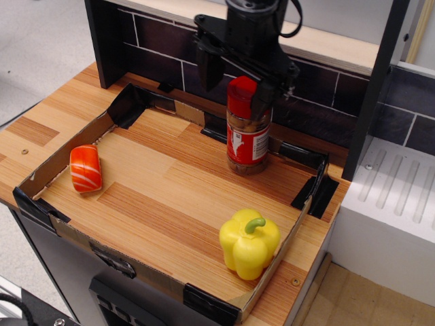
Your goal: Topple basil bottle
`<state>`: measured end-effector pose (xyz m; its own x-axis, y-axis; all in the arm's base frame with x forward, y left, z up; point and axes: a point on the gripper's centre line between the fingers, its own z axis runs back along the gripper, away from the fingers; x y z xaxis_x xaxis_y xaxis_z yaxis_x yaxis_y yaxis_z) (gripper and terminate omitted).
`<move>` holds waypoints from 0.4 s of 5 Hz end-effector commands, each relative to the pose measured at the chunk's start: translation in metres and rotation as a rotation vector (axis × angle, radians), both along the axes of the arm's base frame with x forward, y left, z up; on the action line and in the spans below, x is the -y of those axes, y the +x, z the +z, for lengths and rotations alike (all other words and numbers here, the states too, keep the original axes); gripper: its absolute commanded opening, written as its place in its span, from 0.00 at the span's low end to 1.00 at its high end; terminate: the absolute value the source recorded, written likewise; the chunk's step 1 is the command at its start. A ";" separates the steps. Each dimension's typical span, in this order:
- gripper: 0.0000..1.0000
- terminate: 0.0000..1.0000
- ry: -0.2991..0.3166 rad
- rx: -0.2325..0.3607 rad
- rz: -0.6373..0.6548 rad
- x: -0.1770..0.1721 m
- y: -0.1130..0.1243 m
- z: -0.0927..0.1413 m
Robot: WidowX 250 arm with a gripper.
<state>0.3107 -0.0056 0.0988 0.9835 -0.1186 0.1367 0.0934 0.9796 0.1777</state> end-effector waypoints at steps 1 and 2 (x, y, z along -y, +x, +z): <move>1.00 0.00 -0.093 -0.033 0.056 -0.003 0.010 0.006; 1.00 0.00 -0.125 -0.041 0.055 -0.003 0.012 0.001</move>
<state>0.3205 -0.0060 0.0861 0.9963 -0.0516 0.0690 0.0486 0.9979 0.0435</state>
